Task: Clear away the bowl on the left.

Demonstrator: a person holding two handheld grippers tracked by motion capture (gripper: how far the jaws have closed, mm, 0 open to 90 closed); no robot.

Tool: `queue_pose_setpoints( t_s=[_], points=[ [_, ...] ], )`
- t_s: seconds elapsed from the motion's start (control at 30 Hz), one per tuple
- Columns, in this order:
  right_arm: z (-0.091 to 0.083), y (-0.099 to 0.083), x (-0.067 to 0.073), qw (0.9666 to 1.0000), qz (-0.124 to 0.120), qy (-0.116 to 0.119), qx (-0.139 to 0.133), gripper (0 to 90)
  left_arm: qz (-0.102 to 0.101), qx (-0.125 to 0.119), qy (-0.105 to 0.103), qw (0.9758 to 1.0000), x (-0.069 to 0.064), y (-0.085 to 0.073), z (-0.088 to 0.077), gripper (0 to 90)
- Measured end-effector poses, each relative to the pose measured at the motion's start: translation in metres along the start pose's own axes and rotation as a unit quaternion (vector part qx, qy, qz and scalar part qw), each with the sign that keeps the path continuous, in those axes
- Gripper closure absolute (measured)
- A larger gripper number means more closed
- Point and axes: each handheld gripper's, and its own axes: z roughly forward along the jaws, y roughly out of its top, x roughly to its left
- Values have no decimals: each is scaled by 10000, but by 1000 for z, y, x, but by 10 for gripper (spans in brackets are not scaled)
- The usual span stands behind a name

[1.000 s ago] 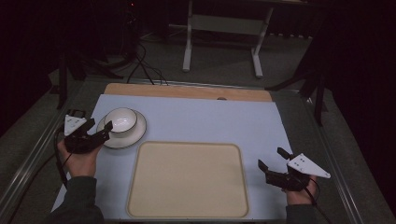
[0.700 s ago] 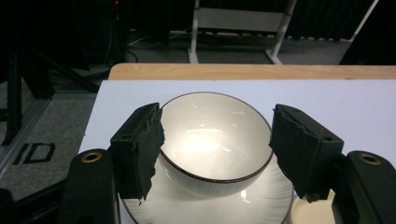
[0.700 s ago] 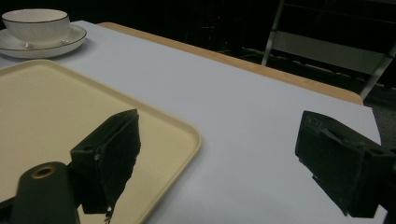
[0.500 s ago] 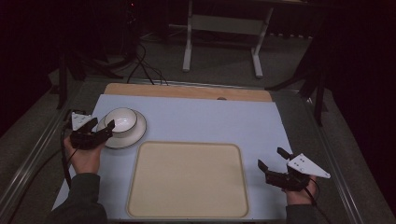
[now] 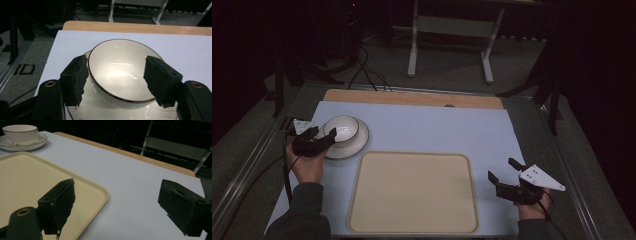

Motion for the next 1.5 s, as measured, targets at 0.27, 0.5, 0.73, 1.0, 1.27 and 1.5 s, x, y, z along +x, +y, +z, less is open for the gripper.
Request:
queue_pose_setpoints(
  t_s=[0.27,0.5,0.73,1.0,1.27,1.5],
  points=[
    [1,0,0,10000,10,9,14,136,52,334,214,9992,0,-5,18,357],
    [1,0,0,10000,11,16,20,136,-123,587,320,9977,-4,-9,32,371],
    [0,0,0,10000,26,6,9,136,-330,820,405,9953,-2,-13,43,452],
    [0,0,0,10000,29,31,12,136,-799,1200,260,9892,7,-14,46,559],
    [0,0,0,10000,21,32,11,136,-1186,1271,88,9847,10,-16,50,614],
    [0,0,-1,10000,41,30,25,137,-1550,1220,12,9804,13,-17,46,746]
  ],
)
